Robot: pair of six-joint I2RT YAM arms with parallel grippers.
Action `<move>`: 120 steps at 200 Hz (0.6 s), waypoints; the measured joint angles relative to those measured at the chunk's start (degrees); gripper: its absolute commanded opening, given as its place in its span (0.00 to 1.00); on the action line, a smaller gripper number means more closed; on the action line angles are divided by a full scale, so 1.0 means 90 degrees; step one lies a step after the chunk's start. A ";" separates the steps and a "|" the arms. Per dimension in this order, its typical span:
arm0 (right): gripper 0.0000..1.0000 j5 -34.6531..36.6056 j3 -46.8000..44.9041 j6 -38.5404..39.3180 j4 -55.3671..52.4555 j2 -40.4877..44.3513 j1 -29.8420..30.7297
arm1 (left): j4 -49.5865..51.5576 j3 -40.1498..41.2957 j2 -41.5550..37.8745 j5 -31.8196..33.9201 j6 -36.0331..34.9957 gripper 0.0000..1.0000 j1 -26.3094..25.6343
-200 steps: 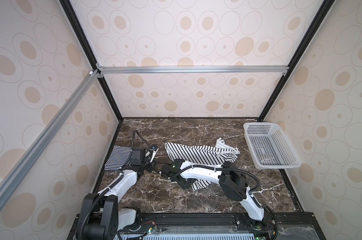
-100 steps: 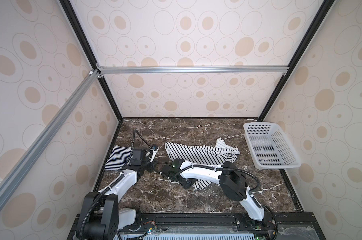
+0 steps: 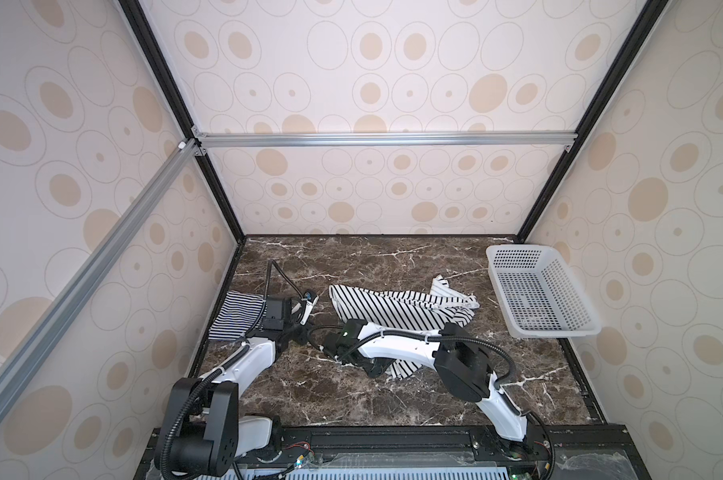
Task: Fold and stack tank tops
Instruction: Smooth out the tank top at the center of the table.
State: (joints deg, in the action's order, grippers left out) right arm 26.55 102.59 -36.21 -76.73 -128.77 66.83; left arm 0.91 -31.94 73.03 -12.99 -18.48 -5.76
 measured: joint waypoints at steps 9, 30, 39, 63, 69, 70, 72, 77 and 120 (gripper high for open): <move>0.30 -0.0034 -0.0027 0.0000 0.0029 -0.0005 0.0002 | -0.0002 0.0002 0.0005 -0.0005 0.0012 0.48 0.0000; 0.33 -0.0189 -0.0131 0.0007 0.0185 -0.0005 0.0010 | -0.0005 0.0027 0.0005 -0.0017 0.0029 0.48 0.0000; 0.35 -0.0260 -0.0182 0.0005 0.0238 -0.0005 0.0019 | -0.0007 0.0034 0.0010 -0.0019 0.0032 0.48 0.0000; 0.36 -0.0323 -0.0223 0.0041 0.0287 -0.0002 0.0070 | -0.0007 0.0036 0.0039 -0.0024 0.0032 0.48 0.0000; 0.36 -0.0330 -0.0223 0.0046 0.0291 -0.0005 0.0080 | -0.0007 0.0039 0.0044 -0.0024 0.0034 0.48 0.0000; 0.36 -0.0330 -0.0223 0.0049 0.0294 -0.0005 0.0083 | -0.0007 0.0039 0.0044 -0.0024 0.0034 0.48 0.0000; 0.36 -0.0328 -0.0223 0.0049 0.0294 -0.0005 0.0083 | -0.0007 0.0039 0.0046 -0.0024 0.0034 0.48 0.0000; 0.35 -0.0328 -0.0223 0.0049 0.0291 -0.0005 0.0092 | -0.0012 0.0039 0.0056 -0.0024 0.0034 0.48 0.0000; 0.33 -0.0163 -0.0216 0.0046 0.0257 -0.0002 0.0100 | -0.0022 0.0036 0.0202 -0.0066 0.0036 0.48 0.0000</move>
State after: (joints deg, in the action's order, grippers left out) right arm 25.08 100.64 -35.79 -74.41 -128.79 67.72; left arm 0.71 -31.62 74.85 -13.58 -18.15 -5.76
